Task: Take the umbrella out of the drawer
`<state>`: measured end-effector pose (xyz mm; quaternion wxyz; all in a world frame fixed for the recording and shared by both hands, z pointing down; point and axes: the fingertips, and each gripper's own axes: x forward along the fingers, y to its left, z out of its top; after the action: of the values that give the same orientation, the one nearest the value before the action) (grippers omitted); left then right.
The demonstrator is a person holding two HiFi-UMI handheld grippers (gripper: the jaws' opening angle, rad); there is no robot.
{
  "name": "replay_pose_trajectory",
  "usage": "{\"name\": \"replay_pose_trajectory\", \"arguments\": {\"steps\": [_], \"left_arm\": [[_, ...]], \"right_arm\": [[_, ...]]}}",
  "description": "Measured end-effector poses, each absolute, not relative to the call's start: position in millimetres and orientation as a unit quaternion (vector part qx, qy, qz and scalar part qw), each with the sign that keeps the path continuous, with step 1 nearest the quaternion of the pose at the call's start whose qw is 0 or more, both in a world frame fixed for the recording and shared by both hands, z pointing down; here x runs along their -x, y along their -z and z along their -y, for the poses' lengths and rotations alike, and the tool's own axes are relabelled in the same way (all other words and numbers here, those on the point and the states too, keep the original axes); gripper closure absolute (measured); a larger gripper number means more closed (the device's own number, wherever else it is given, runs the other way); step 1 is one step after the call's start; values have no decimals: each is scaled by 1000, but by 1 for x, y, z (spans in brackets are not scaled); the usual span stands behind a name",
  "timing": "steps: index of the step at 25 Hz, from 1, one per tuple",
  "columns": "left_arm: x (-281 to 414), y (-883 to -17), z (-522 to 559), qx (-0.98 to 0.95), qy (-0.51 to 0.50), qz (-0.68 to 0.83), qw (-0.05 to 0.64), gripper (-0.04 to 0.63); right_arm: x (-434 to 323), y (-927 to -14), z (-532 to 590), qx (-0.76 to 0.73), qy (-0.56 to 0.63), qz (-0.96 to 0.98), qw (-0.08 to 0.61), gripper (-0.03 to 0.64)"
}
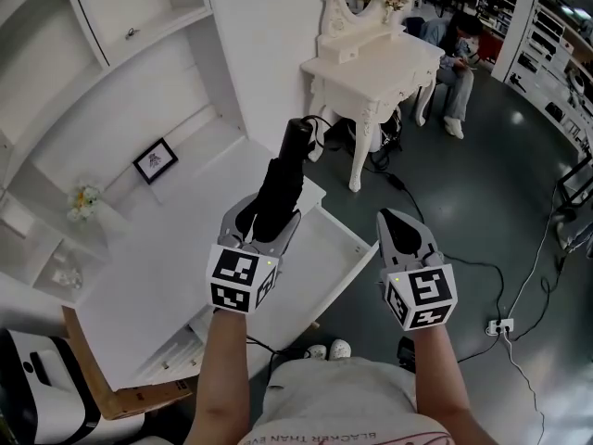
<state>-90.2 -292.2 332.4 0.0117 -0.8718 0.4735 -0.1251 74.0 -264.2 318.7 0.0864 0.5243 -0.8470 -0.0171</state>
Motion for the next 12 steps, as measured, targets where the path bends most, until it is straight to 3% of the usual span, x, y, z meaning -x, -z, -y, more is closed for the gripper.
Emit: {"name": "replay_pose_trajectory", "arguments": {"steps": [12], "left_arm": [[145, -279, 272, 827, 26, -559, 55, 319]], "right_arm": [[-71, -281, 258, -531, 49, 844, 47, 612]]}}
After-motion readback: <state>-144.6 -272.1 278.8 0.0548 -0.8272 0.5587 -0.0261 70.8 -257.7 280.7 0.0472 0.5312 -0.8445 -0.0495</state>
